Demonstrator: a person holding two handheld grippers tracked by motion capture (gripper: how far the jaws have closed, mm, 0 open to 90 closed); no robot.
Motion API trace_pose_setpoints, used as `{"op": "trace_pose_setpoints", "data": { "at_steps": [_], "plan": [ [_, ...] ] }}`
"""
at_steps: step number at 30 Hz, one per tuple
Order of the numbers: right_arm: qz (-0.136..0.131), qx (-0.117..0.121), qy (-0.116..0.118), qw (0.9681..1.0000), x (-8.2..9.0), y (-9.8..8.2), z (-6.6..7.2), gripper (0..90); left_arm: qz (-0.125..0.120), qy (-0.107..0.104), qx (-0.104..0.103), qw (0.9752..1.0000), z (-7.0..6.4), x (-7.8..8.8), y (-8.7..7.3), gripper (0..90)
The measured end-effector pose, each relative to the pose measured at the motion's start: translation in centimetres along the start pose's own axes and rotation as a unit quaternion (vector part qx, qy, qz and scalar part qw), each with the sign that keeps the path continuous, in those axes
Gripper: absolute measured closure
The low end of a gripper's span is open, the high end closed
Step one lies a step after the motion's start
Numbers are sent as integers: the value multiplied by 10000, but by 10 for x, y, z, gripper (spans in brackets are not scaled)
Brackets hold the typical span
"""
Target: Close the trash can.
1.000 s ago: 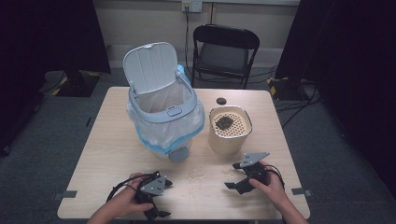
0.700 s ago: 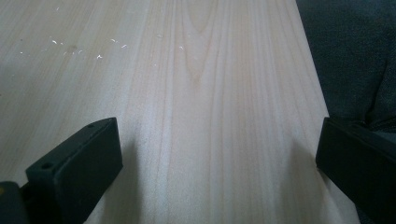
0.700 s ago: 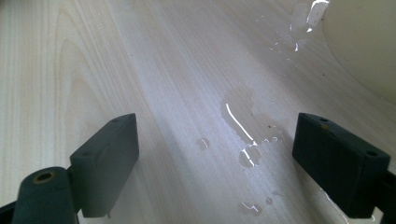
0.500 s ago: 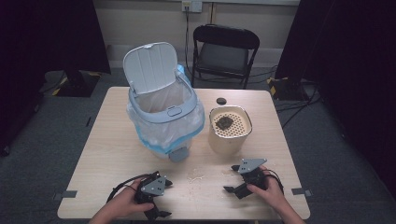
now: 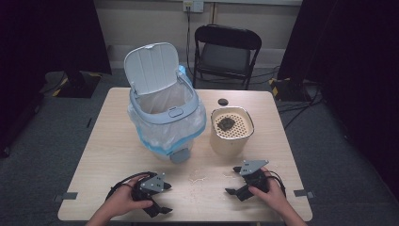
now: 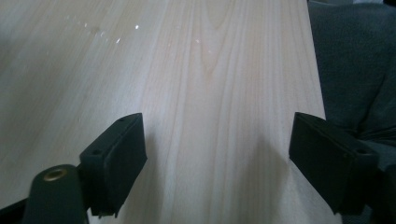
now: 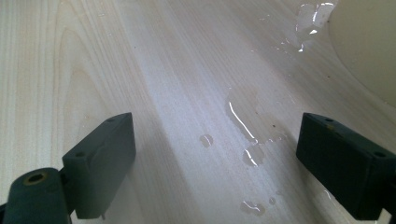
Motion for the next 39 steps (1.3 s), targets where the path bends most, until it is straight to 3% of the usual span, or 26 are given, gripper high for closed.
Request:
{"op": "trace_pose_setpoints", "data": {
  "at_steps": [4,6,10,12,15,18,20,23,31,39],
  "plan": [
    [0,1,0,10000,0,0,0,112,0,18,161,9999,5,9,-1,167],
    [0,1,1,10000,0,0,0,112,-129,1,301,9995,7,14,1,166],
    [1,2,2,10000,0,0,0,112,-75,59,590,9982,13,29,-2,162],
    [0,1,1,10000,0,0,0,112,-71,126,815,9966,16,39,-3,162],
    [0,2,2,10000,0,0,0,112,-168,256,982,9947,22,54,-3,162],
    [1,1,2,10000,0,0,0,112,-151,406,1216,9916,28,67,-4,162],
    [1,1,1,10000,0,0,0,112,-229,547,1487,9871,33,78,-5,163],
    [1,1,1,10000,0,0,0,112,-329,606,1718,9827,39,90,-6,162],
    [3,-1,2,10000,0,0,0,112,-462,842,1939,9763,50,126,-6,165],
    [1,0,2,10000,0,0,0,112,-467,935,2098,9721,62,153,-1,189]
  ]
}}
Point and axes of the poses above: each handheld gripper's, and its own axes: x roughly backward along the jaws, y roughly out of its top, z roughly to its left, the point moved 8 cm from there along -x, roughly forward along the jaws, and after that the axes turned 2 degrees about z, right-handed, at the moved point
